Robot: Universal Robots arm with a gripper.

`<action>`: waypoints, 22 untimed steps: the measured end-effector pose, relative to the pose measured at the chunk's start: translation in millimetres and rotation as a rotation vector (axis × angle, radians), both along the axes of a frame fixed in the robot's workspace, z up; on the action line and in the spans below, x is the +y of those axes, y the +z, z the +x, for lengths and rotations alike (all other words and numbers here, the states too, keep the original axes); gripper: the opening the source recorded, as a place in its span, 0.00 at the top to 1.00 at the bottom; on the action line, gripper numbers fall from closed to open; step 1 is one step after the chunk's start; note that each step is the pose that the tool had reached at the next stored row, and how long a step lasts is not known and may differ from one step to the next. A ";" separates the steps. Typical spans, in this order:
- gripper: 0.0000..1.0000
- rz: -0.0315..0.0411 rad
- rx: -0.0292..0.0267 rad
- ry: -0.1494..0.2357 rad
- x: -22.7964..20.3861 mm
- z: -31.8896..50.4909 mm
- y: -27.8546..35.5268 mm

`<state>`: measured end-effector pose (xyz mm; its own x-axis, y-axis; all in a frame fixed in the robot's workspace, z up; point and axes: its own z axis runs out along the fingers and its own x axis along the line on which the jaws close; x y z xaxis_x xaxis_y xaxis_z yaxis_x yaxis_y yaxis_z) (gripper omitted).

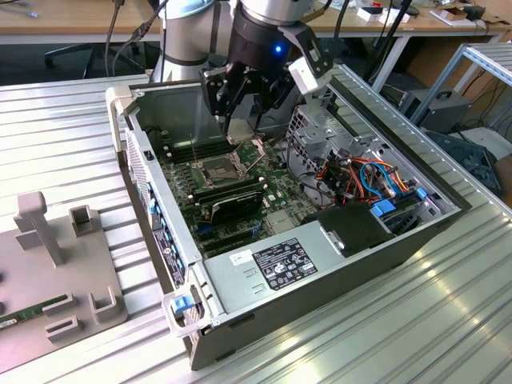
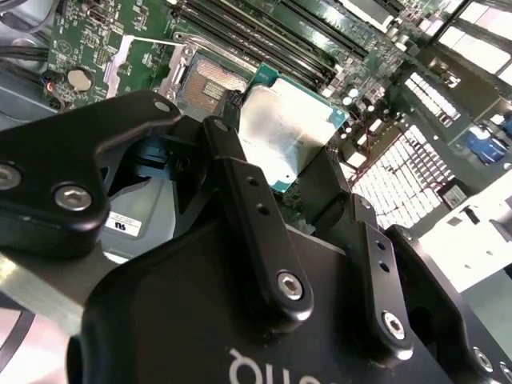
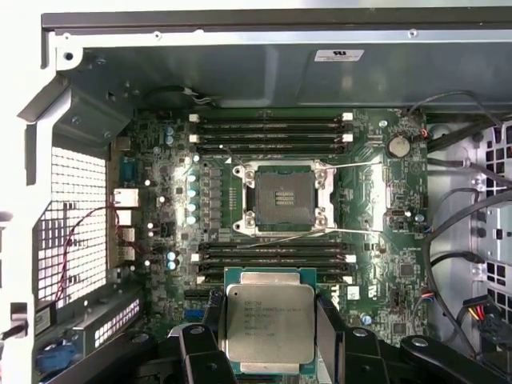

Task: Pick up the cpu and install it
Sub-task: 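Pick up the cpu and move it towards the insertion slot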

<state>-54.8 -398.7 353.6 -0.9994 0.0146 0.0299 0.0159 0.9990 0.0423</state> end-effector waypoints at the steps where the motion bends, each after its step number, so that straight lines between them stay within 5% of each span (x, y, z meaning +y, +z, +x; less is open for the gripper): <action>1: 0.46 -0.0001 0.0000 0.000 0.8 0.0 -1.8; 4: 0.46 0.0001 -0.0001 -0.001 8.6 0.5 -9.1; 9: 0.46 0.0000 0.0000 -0.002 28.4 1.3 -22.6; 14: 0.46 -0.0001 0.0000 -0.002 40.8 1.8 -32.1; 19: 0.46 0.0001 0.0000 -0.002 46.1 2.0 -43.0; 22: 0.46 0.0000 0.0000 -0.002 47.0 2.0 -44.0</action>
<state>-52.8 -351.6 309.6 -0.9994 0.0164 0.0299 0.0177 0.9990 0.0423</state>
